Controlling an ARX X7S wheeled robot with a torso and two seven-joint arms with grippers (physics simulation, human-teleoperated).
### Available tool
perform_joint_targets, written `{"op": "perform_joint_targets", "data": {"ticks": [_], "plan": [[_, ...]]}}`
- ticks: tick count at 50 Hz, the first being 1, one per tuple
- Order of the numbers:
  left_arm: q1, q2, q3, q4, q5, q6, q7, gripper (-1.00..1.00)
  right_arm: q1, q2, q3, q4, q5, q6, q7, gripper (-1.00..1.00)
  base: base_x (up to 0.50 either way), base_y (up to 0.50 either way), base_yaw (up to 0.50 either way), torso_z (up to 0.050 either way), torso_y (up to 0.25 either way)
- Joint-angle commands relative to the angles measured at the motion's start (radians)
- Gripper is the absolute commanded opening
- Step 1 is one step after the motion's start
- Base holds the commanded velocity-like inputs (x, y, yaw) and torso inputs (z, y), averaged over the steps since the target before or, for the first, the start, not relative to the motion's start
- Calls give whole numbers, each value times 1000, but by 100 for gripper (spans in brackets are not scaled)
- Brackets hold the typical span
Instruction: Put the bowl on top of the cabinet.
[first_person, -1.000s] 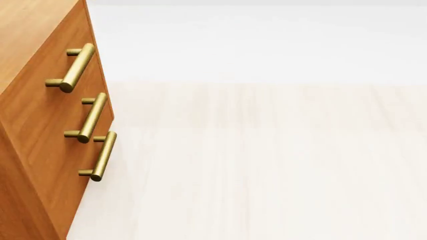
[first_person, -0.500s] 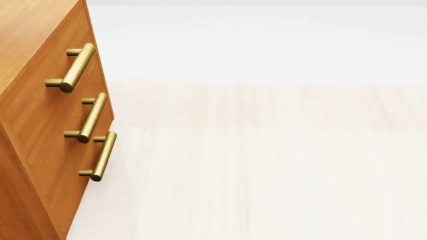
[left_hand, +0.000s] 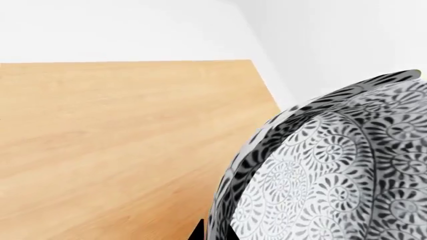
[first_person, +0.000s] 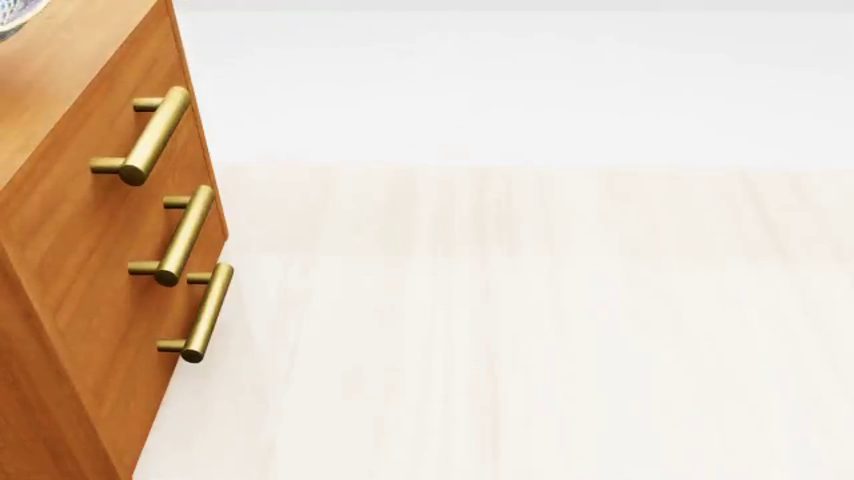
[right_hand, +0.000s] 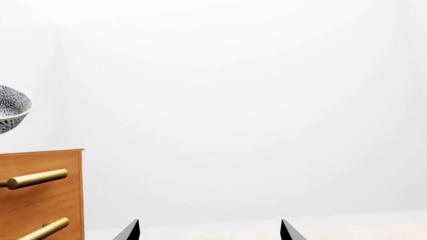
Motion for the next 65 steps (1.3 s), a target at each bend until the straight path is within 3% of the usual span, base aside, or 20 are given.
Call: {"op": "perform_joint_targets", "data": {"ticks": [1,29,60,61,65], "plan": [[-23,-10,-16,-18,16,-5,-5,-100,3,-2,-1,8,3,-4,-4,100,0,0,0,0,0],[5,7,-75,-14,34,40,-75,-100,3,-5,-2,13,4,-6,-5,100,0,0,0,0,0],[15,-1,-87,-16,73,60,-46,-100,5,-6,-4,15,4,-6,-8,100,0,0,0,0,0],[15,-1,-86,-15,74,57,-43,100,5,-6,-4,15,4,-6,-8,100,0,0,0,0,0],[15,2,-84,-4,77,48,-33,100,5,-7,-4,14,3,-6,-7,100,0,0,0,0,0]]}}
